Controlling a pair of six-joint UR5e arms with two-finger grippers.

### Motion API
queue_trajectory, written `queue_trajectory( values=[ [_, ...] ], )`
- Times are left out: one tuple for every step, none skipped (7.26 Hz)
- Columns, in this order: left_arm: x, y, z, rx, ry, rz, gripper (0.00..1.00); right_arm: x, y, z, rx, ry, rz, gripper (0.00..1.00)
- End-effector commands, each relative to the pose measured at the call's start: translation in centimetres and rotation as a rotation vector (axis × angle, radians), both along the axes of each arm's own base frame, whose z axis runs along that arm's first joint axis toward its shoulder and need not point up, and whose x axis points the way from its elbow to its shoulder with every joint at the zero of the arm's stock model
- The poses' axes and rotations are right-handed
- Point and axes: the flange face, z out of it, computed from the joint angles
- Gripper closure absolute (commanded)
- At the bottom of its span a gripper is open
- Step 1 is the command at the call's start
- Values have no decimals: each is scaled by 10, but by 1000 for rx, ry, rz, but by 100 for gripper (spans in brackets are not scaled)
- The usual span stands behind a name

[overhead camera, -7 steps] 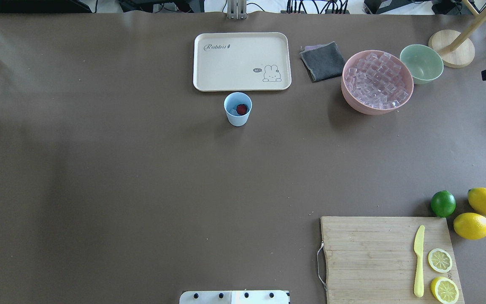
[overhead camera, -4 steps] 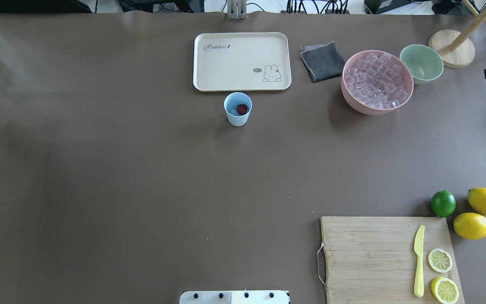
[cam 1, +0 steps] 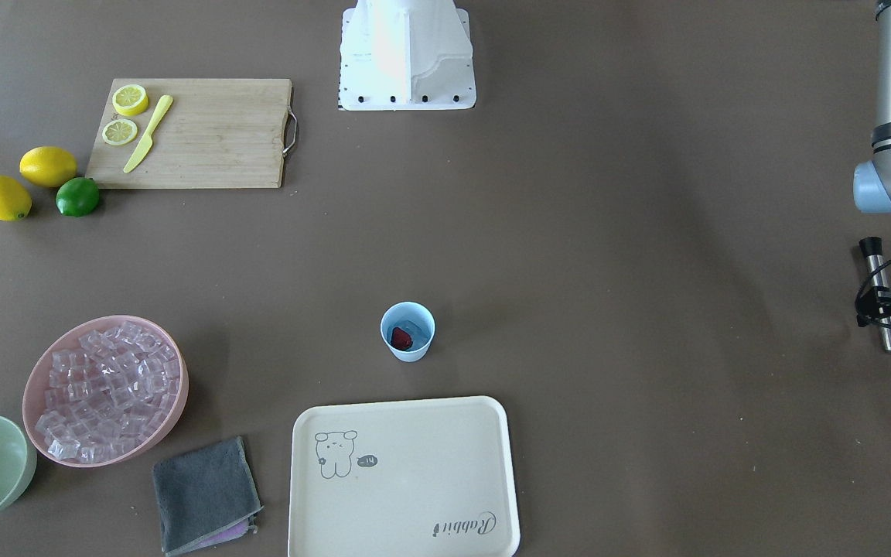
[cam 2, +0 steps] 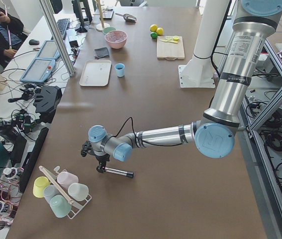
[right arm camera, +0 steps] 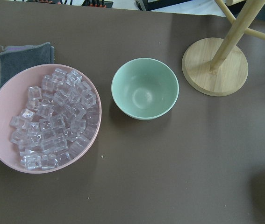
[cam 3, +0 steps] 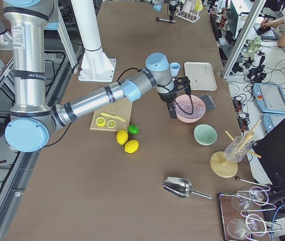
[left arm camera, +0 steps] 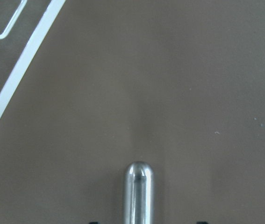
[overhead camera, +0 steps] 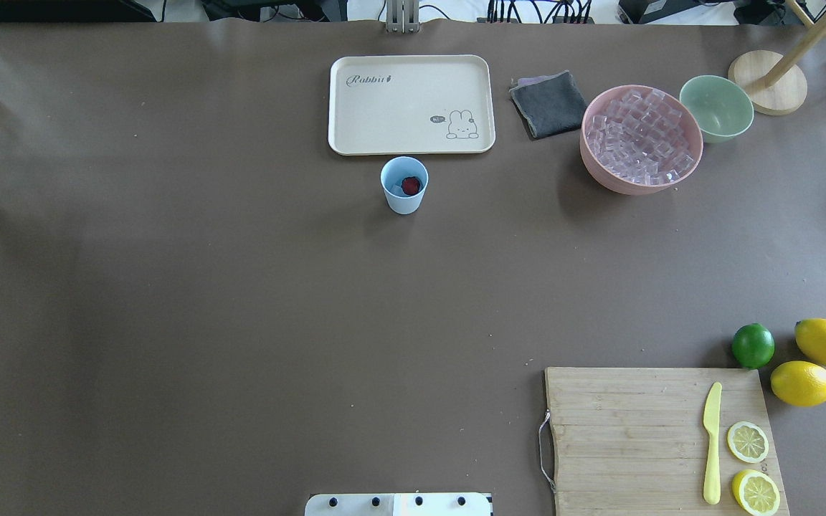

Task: Mash ice and strawberries in cup
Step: 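Grasp the metal pestle rod with the left gripper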

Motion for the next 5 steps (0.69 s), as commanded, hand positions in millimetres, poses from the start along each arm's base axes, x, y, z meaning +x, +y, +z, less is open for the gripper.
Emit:
queue_trajectory(
  values=[
    [2, 1, 2, 5, -6, 11, 34, 1, 2, 1, -2, 1, 1, 0],
    [1, 1, 2, 5, -7, 12, 36, 1, 2, 1, -2, 1, 1, 0],
    [2, 2, 2, 4, -5, 13, 36, 1, 2, 1, -2, 1, 1, 0],
    [2, 0, 1, 5, -7, 12, 48, 1, 2, 1, -2, 1, 1, 0],
    [0, -1, 0, 5, -7, 9, 68, 1, 1, 0, -1, 0, 1, 0]
  ],
)
